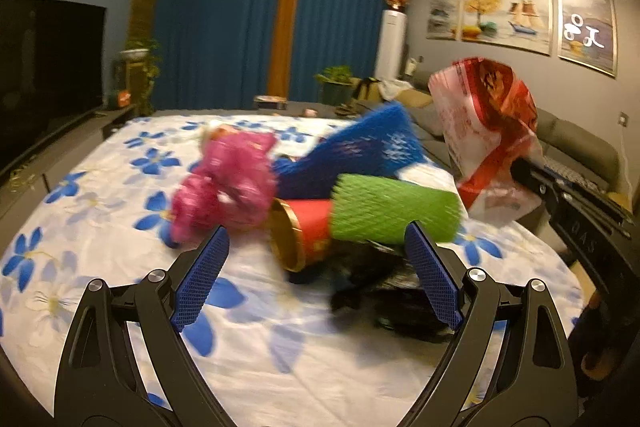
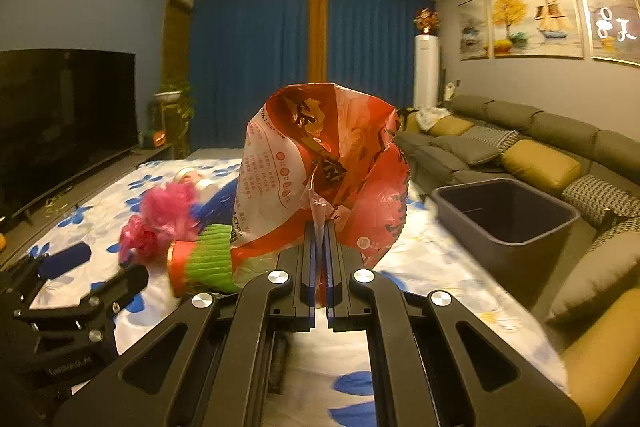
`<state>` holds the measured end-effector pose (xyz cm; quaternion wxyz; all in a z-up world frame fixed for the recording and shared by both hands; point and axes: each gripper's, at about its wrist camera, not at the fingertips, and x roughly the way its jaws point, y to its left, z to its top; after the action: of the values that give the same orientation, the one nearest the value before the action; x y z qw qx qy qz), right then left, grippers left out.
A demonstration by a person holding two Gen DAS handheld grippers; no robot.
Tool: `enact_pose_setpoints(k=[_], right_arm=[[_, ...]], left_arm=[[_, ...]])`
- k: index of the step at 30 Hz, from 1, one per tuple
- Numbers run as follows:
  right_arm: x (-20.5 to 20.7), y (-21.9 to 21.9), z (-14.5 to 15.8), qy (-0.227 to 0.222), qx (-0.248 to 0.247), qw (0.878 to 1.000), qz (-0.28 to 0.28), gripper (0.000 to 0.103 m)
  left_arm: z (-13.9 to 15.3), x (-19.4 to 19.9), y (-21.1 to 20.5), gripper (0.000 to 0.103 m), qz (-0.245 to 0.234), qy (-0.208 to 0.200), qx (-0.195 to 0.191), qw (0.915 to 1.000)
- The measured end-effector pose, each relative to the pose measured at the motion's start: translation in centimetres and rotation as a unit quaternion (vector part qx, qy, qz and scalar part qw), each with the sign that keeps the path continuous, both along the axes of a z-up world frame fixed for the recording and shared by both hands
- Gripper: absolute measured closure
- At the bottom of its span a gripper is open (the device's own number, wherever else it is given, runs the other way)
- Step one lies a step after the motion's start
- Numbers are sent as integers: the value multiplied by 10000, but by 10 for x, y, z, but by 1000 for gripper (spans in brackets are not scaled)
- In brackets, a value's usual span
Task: Collect trash
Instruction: 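Grasp the red-white snack bag with the right gripper and lift it, then carry the snack bag with the right gripper over the grey bin while the left gripper grasps the black bag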
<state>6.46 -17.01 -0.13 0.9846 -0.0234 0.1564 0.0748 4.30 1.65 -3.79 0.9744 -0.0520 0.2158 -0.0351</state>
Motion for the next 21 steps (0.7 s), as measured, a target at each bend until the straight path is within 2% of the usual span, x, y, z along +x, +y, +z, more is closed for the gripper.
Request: enact_pose_setpoints(k=[5,8,10,12,13,15,18,21], right_arm=[[-4,-21,0,-2,113,9997,-221,98],[-5,-27,-1,5,141,9995,-274,98],[-6,-30,-1,15,158,9995,-283,98],[-8,-36,-2,29,185,9994,-289,98],[-7,-35,-2,39,193,9994,-292,98],[-7,-39,-3,62,220,9993,-300,98],[-5,-40,-4,102,241,9991,-320,98],[-5,-43,-4,121,285,9989,-347,98]], left_arm=[[-10,6,-28,16,-358,188,123,9991],[-18,17,-40,24,-552,415,171,9975],[-23,23,-42,36,-639,591,124,9961],[-30,31,-43,55,-744,840,56,9937],[-32,33,-43,60,-768,900,38,9930],[-35,36,-44,84,-839,976,25,9917],[-34,33,-45,102,-918,946,-110,9912],[-27,27,-46,103,-1035,823,-176,9911]])
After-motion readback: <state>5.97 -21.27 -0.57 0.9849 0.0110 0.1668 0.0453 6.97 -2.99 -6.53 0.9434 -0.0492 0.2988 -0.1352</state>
